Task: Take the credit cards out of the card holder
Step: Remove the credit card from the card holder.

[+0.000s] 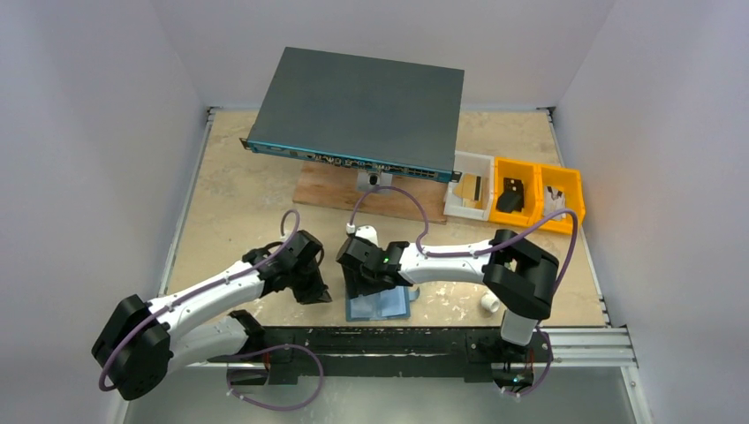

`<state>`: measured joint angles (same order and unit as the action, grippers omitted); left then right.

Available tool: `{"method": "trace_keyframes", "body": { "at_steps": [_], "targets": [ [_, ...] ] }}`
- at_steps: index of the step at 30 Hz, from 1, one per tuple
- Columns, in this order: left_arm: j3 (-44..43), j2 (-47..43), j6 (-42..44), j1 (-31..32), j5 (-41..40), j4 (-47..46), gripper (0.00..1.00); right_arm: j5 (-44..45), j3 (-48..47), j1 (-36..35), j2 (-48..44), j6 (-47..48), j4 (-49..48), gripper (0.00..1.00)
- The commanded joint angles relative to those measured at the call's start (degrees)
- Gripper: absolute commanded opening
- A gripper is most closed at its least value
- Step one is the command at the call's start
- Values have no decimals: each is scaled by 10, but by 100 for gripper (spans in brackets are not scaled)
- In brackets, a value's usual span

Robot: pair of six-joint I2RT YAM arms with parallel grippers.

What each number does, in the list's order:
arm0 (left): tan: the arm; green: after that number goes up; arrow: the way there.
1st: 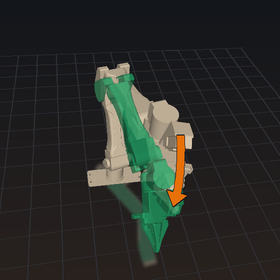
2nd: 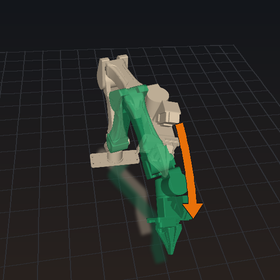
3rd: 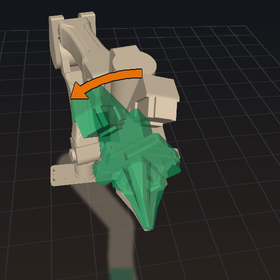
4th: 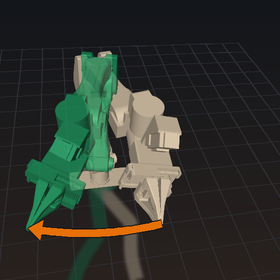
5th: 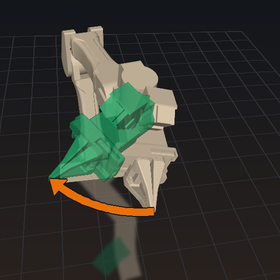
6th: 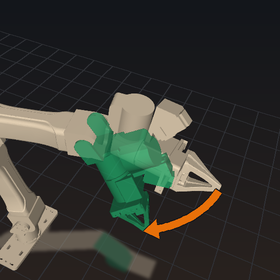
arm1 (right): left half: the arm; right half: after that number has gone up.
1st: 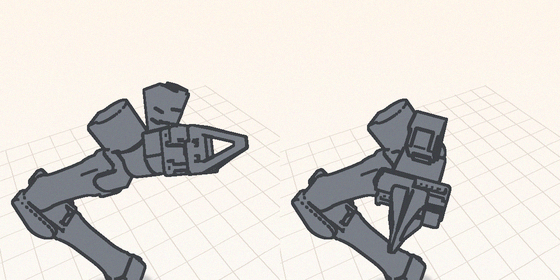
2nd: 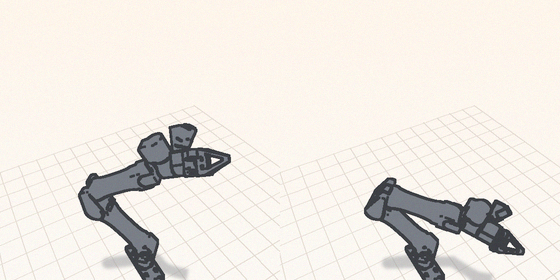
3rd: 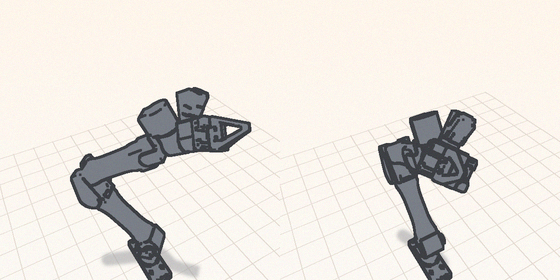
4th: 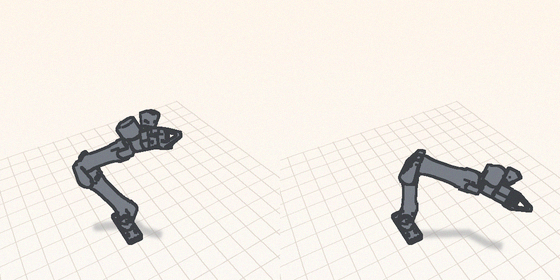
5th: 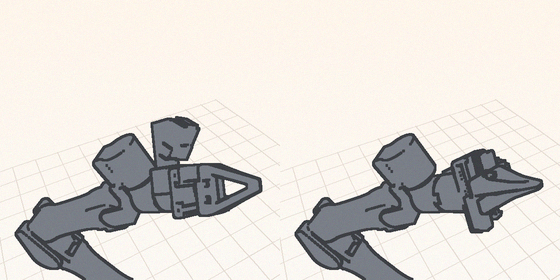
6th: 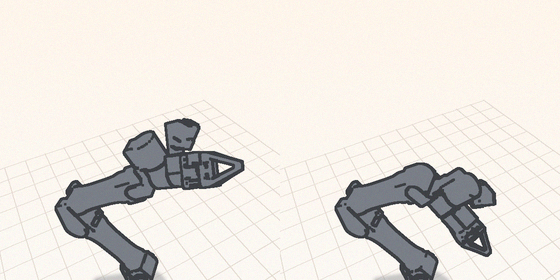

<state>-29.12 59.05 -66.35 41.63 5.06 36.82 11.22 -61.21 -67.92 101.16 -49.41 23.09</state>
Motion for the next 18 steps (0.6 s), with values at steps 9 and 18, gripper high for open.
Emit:
{"method": "trace_keyframes", "body": {
  "at_steps": [9, 18],
  "targets": [
    [-16, 85, 26, 20, 63, -98, 4, -29, 34, -3, 0, 0, -56, 16],
    [-33, 104, 23, 28, 54, -95, 3, -36, 61, 5, -35, -8, -82, 4]
  ]
}}
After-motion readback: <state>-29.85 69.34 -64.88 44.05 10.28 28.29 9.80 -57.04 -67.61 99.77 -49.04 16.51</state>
